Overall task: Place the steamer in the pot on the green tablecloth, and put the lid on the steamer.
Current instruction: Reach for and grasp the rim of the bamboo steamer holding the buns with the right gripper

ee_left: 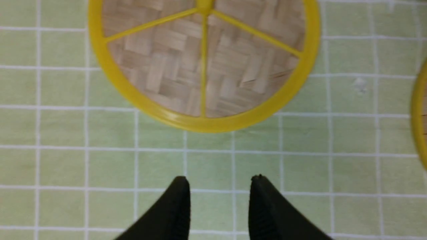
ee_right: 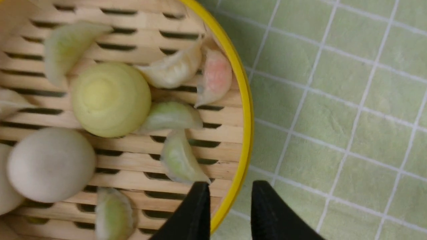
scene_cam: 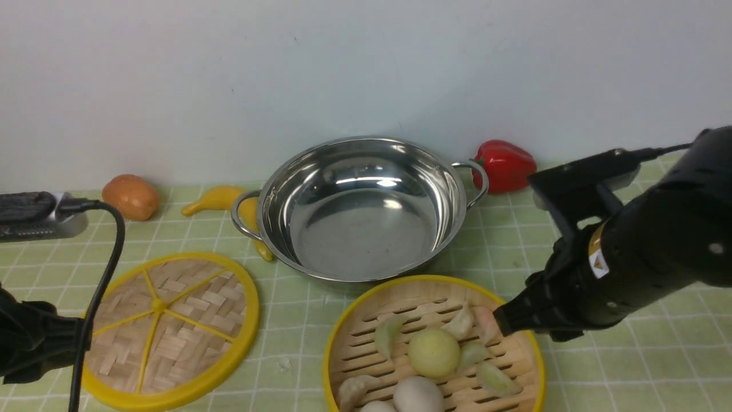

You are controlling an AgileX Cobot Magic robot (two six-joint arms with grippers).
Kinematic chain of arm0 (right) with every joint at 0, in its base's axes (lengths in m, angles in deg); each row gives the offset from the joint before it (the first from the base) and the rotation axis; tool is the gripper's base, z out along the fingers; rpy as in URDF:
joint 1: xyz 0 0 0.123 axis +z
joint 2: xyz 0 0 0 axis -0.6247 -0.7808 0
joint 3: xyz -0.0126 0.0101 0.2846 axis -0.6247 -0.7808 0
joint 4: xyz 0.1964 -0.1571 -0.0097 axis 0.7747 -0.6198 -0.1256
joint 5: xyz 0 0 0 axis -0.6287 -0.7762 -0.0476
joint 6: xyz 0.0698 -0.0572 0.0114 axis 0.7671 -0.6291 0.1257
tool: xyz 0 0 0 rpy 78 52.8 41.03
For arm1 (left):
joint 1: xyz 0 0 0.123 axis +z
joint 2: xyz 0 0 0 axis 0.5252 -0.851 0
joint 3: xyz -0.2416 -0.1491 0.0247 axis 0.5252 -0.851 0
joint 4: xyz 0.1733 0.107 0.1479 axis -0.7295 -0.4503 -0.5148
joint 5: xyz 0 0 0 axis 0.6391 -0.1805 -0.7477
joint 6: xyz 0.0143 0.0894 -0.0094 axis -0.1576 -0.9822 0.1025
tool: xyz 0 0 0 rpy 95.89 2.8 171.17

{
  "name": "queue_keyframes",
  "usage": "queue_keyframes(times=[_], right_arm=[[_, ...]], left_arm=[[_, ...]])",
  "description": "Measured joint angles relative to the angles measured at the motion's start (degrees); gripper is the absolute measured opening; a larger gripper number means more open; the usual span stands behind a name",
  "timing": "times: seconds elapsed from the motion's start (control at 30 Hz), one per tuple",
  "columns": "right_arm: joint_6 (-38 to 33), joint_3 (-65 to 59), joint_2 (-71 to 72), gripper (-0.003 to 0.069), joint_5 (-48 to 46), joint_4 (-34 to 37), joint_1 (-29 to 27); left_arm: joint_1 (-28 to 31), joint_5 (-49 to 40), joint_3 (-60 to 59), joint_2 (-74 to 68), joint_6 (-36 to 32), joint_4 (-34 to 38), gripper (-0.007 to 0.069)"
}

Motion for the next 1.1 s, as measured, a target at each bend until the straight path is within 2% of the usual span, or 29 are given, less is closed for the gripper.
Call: queue_keyframes(times=[0.33, 0.6, 1.1], right_arm=[[-0.7, 0.0, -2.7, 0.0231, 0.8, 1.2, -3.9], [-5.7, 0.1, -4.1, 0.0239, 3.6, 6.8, -4.3], [-5.8, 0.1, -12.8, 0.024, 6.6, 3.8, -4.3]], left_arm=[[0.0, -0.5, 0.0, 0.0, 0.5, 0.7, 0.0243], [0.0, 0.7, 0.0, 0.0, 0.2, 1.3, 0.0243], [0.0, 0.7, 0.0, 0.0, 0.2, 1.4, 0.0243]])
